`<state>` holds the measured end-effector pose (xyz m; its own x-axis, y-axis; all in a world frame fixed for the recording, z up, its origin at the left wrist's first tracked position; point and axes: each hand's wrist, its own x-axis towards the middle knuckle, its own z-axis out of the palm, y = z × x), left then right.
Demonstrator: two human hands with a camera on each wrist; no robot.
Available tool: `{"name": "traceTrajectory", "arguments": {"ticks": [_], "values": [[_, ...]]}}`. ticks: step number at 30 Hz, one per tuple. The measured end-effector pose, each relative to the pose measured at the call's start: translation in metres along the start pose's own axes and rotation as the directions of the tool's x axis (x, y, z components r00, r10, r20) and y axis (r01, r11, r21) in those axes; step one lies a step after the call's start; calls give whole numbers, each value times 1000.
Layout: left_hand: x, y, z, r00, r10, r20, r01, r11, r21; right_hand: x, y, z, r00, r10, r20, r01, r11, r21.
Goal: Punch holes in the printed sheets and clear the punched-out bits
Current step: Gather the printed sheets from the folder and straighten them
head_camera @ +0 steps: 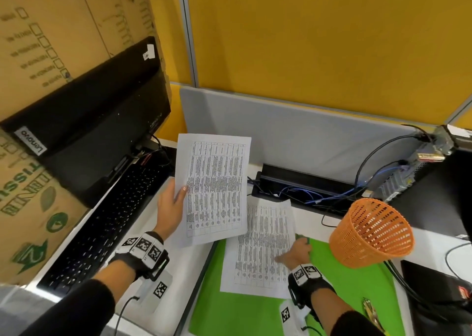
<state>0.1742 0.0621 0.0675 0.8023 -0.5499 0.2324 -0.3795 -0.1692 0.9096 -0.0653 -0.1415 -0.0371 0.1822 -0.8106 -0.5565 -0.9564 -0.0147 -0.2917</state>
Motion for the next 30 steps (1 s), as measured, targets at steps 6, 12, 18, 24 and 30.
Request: {"name": "traceTrajectory", "arguments": {"ticks": [6, 12, 18, 24, 30], "values": [[5, 4, 8, 999, -17, 33, 17, 1000, 9, 10, 27, -4, 969, -245, -44, 244, 905, 348], [10, 7, 23, 999, -18, 39, 17, 1000, 19, -2, 34, -44, 878, -324, -352, 455, 791, 409], [17, 4, 37, 999, -38, -29, 42, 992, 123, -2, 58, -92, 831, -294, -473, 524, 699, 486], [30, 3, 47, 994, -43, -97, 62, 977, 204, -18, 68, -118, 781, -271, -563, 591, 614, 524], [21, 36, 77, 987, -104, 123, 114, 990, -79, -39, 44, -126, 800, -340, -494, 598, 523, 607]]}}
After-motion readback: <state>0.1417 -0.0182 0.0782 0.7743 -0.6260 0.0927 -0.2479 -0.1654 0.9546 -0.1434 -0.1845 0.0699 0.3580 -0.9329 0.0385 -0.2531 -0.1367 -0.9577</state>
